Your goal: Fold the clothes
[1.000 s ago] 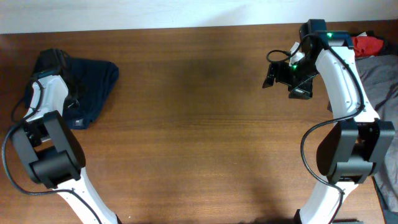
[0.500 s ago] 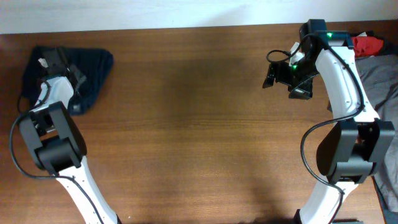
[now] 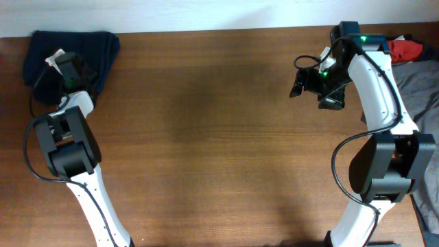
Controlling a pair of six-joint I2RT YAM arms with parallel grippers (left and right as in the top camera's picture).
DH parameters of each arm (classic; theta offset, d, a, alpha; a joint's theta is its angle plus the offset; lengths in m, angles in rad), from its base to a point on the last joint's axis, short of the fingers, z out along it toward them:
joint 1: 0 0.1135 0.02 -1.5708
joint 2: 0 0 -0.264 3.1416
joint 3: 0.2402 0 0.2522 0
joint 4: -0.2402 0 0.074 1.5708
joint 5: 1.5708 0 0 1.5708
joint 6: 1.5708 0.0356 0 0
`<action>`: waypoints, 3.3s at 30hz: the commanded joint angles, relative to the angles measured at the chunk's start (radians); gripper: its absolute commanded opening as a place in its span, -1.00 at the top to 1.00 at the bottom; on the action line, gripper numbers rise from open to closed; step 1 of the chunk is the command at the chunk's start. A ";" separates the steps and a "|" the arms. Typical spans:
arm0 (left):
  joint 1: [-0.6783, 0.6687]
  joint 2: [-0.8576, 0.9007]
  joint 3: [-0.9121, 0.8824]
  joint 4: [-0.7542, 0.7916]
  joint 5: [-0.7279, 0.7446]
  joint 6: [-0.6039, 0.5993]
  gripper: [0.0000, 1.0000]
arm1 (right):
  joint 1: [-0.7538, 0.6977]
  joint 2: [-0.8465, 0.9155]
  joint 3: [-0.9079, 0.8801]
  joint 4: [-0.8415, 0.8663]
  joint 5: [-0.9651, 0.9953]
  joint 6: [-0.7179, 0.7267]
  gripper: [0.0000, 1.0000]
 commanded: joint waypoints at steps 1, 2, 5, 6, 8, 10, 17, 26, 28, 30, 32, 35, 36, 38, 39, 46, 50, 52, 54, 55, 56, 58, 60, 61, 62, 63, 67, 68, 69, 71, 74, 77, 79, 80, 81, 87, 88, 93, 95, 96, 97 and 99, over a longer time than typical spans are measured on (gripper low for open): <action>-0.079 0.166 -0.056 -0.124 0.129 -0.024 0.99 | 0.005 -0.012 0.005 -0.004 0.005 0.001 -0.88; -0.081 0.166 -0.045 -0.139 0.129 -0.024 0.98 | 0.005 -0.012 0.005 -0.004 0.005 0.001 -0.88; -0.082 0.166 0.001 -0.187 0.129 -0.024 0.98 | 0.005 -0.012 0.005 -0.004 0.005 0.001 -0.88; -0.080 0.166 0.020 -0.214 0.129 -0.024 0.97 | 0.005 -0.012 0.005 -0.004 0.005 0.000 -0.88; -0.078 0.166 0.061 -0.275 0.130 -0.025 0.87 | 0.005 -0.012 0.005 -0.004 0.005 0.000 -0.93; -0.077 0.165 0.120 -0.363 0.129 -0.024 0.66 | 0.005 -0.012 0.005 -0.003 0.005 0.000 -0.97; -0.077 0.161 0.360 -0.658 0.129 -0.024 -0.89 | 0.005 -0.012 0.005 0.008 0.006 0.000 -0.97; -0.078 0.156 0.858 -1.145 0.128 -0.024 -0.90 | 0.005 -0.012 0.006 0.034 0.005 0.000 -0.97; -0.077 0.156 0.983 -1.229 0.109 -0.024 -0.90 | 0.005 -0.012 0.006 0.031 0.005 0.000 -0.97; -0.074 0.156 1.014 -1.272 0.111 -0.024 -0.89 | 0.005 -0.012 0.006 0.027 0.005 -0.001 -0.98; -0.073 0.156 1.015 -1.318 0.111 -0.025 -0.82 | 0.005 -0.012 0.006 0.023 0.006 -0.001 -0.97; -0.071 0.156 1.015 -1.356 0.053 -0.025 -0.38 | 0.005 -0.012 0.005 0.020 0.006 -0.012 -0.97; -0.063 0.156 1.015 -1.355 0.008 -0.025 -0.02 | 0.005 -0.012 0.005 0.018 0.006 -0.012 -0.97; -0.042 0.157 1.014 -1.339 -0.026 -0.025 0.49 | 0.005 -0.012 0.005 0.016 0.009 -0.012 -0.97; -0.031 0.162 1.011 -1.321 -0.026 -0.025 0.66 | 0.005 -0.012 0.005 0.016 0.009 -0.012 -0.98; 0.042 0.287 1.009 -1.215 0.061 -0.024 0.98 | 0.005 -0.012 0.005 0.016 0.008 -0.011 -0.97; 0.047 0.360 1.009 -1.194 0.061 -0.024 0.98 | 0.005 -0.012 0.005 0.016 0.008 -0.011 -0.98; 0.047 0.391 1.009 -1.163 0.061 -0.024 0.98 | 0.005 -0.012 0.005 0.016 0.009 -0.011 -0.97; 0.047 0.417 1.009 -1.098 0.061 -0.024 0.98 | 0.005 -0.012 0.005 0.016 0.008 -0.011 -0.97; 0.047 0.425 1.009 -1.074 0.061 -0.024 0.98 | 0.005 -0.012 0.005 0.016 0.008 -0.011 -0.97; 0.047 0.428 1.009 -1.056 0.061 -0.024 0.98 | 0.005 -0.012 0.005 0.015 0.008 -0.011 -0.98; 0.047 0.427 1.009 -1.033 0.061 -0.024 0.97 | 0.005 -0.012 0.005 0.015 0.008 -0.011 -0.97; 0.047 0.426 1.013 -1.023 0.061 -0.024 0.97 | 0.005 -0.012 0.005 0.016 0.009 -0.011 -0.97; 0.047 0.425 1.015 -1.022 0.061 -0.024 0.97 | 0.005 -0.012 0.005 0.016 0.008 -0.011 -0.97; 0.047 0.425 1.020 -1.030 0.061 -0.024 0.97 | 0.005 -0.012 0.005 0.016 0.008 -0.011 -0.98; 0.047 0.425 1.029 -1.052 0.062 -0.024 0.97 | 0.005 -0.012 0.005 0.016 0.008 -0.011 -0.97; 0.045 0.415 1.068 -1.116 0.064 -0.025 0.90 | 0.005 -0.012 0.005 0.016 0.008 -0.011 -0.97; 0.045 0.406 1.087 -1.144 0.070 -0.025 0.83 | 0.005 -0.012 0.005 0.016 0.008 -0.011 -0.98; 0.045 0.395 1.104 -1.167 0.077 -0.024 0.78 | 0.005 -0.012 0.005 0.016 0.008 -0.011 -0.97; 0.043 0.367 1.143 -1.210 0.077 -0.025 0.54 | 0.005 -0.012 0.005 0.019 0.008 -0.008 -0.97; 0.039 0.332 1.188 -1.250 0.077 -0.025 0.04 | 0.005 -0.012 0.006 0.028 0.008 -0.007 -0.97; 0.032 0.285 1.226 -1.276 0.078 -0.024 -0.53 | 0.006 -0.012 0.006 0.044 0.003 0.023 -0.97; 0.021 0.243 1.252 -1.302 0.080 -0.024 -0.67 | 0.010 -0.017 0.007 0.058 0.005 0.023 -0.97; 0.017 0.223 1.258 -1.311 0.081 -0.025 -0.73 | 0.010 -0.019 0.011 0.059 0.005 0.022 -0.97; 0.014 0.212 1.261 -1.316 0.080 -0.024 -0.84 | 0.010 -0.022 0.016 0.058 0.006 0.022 -0.97; -0.019 0.043 1.265 -1.509 0.160 -0.024 -0.98 | 0.020 -0.124 0.053 -0.029 0.006 0.014 -0.97; -0.023 0.009 1.265 -1.560 0.206 -0.003 -0.98 | 0.035 -0.167 0.053 -0.061 0.010 0.000 -0.97; -0.034 -0.062 1.265 -1.679 0.405 0.175 -0.98 | 0.119 -0.302 0.052 -0.167 0.097 -0.011 -0.97; -0.043 -0.076 1.265 -1.739 0.435 0.210 -0.98 | 0.166 -0.342 0.052 -0.208 0.134 -0.011 -0.97; -0.047 -0.079 1.265 -1.762 0.437 0.214 -0.98 | 0.190 -0.360 0.052 -0.225 0.149 -0.008 -0.97; -0.052 -0.080 1.265 -1.785 0.436 0.214 -0.98 | 0.213 -0.376 0.052 -0.241 0.166 -0.008 -0.97; -0.060 -0.084 1.266 -1.838 0.437 0.214 -0.98 | 0.274 -0.411 0.052 -0.271 0.212 0.013 -0.97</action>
